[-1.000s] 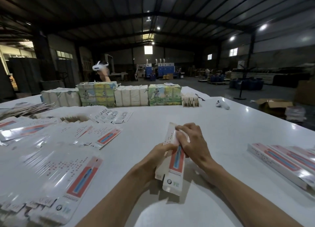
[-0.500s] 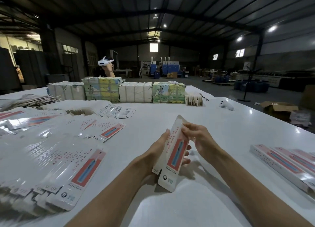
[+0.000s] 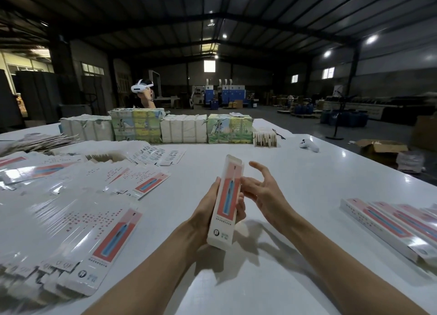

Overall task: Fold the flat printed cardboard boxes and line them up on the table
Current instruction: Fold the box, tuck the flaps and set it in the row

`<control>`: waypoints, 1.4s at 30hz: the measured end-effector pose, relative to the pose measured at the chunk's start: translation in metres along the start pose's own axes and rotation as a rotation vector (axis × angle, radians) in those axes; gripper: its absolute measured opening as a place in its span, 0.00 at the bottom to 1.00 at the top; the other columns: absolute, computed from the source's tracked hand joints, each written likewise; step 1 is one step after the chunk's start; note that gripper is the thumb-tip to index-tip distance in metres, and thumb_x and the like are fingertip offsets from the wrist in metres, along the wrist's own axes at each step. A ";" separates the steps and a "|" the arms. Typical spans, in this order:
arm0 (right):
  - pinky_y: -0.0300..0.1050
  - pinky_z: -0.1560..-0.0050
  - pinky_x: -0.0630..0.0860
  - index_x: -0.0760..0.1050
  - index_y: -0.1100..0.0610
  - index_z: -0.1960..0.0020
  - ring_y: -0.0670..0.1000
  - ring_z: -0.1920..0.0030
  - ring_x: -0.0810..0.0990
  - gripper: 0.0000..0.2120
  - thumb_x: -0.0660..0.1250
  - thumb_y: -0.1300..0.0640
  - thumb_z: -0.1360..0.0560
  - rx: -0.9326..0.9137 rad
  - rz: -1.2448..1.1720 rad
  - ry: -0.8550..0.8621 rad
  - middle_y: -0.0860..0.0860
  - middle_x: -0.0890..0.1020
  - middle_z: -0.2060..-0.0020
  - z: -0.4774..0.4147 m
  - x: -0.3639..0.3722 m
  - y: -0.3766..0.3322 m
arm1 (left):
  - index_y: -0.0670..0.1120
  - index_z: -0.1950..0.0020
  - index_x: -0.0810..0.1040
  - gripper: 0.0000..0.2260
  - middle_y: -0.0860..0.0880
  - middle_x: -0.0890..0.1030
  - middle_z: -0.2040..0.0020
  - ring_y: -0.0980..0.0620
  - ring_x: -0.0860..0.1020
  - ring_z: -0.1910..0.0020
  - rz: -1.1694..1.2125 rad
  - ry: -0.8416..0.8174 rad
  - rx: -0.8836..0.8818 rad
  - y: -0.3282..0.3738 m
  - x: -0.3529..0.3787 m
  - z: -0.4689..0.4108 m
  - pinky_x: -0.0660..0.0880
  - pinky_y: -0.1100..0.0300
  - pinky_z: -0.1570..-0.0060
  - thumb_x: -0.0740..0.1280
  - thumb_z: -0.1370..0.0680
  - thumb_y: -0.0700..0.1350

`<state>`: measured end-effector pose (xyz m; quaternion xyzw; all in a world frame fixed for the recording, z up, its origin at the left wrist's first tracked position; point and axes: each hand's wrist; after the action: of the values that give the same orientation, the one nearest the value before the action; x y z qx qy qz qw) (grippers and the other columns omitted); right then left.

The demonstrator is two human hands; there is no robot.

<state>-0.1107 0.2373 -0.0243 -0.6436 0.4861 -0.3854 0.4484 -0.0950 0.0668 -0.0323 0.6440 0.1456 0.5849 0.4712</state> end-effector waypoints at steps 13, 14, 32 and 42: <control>0.56 0.40 0.83 0.72 0.44 0.27 0.59 0.42 0.86 0.30 0.78 0.48 0.27 -0.031 0.108 -0.040 0.56 0.86 0.41 0.001 -0.012 -0.011 | 0.82 0.29 0.58 0.22 0.61 0.78 0.40 0.49 0.87 0.49 -0.678 0.199 0.437 -0.007 -0.007 -0.002 0.85 0.54 0.58 0.61 0.15 0.58; 0.55 0.41 0.84 0.73 0.44 0.27 0.59 0.42 0.86 0.30 0.78 0.47 0.26 -0.025 0.111 -0.053 0.56 0.86 0.42 0.001 -0.014 -0.010 | 0.82 0.30 0.61 0.19 0.60 0.78 0.39 0.48 0.86 0.47 -0.706 0.189 0.455 -0.005 -0.005 -0.002 0.86 0.53 0.56 0.61 0.15 0.59; 0.48 0.48 0.84 0.70 0.52 0.32 0.62 0.50 0.88 0.19 0.66 0.43 0.17 -0.007 0.069 -0.034 0.55 0.86 0.44 0.002 -0.010 -0.004 | 0.68 0.27 0.54 0.44 0.53 0.74 0.40 0.47 0.83 0.47 -0.870 0.125 0.379 -0.007 0.001 0.001 0.81 0.65 0.59 0.79 0.33 0.53; 0.44 0.57 0.85 0.81 0.54 0.43 0.54 0.54 0.89 0.08 0.65 0.62 0.16 -0.188 0.365 0.179 0.51 0.87 0.52 0.002 -0.016 -0.005 | 0.68 0.28 0.56 0.40 0.48 0.77 0.43 0.57 0.86 0.55 -0.958 0.023 0.289 -0.010 -0.001 0.002 0.82 0.64 0.61 0.79 0.28 0.48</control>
<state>-0.1108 0.2536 -0.0216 -0.5470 0.6661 -0.3065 0.4040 -0.0902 0.0705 -0.0403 0.5570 0.5097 0.2838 0.5911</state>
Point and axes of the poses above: each hand's wrist, its own z-axis away from the middle knuckle, its own x-axis out of the palm, y = z × x
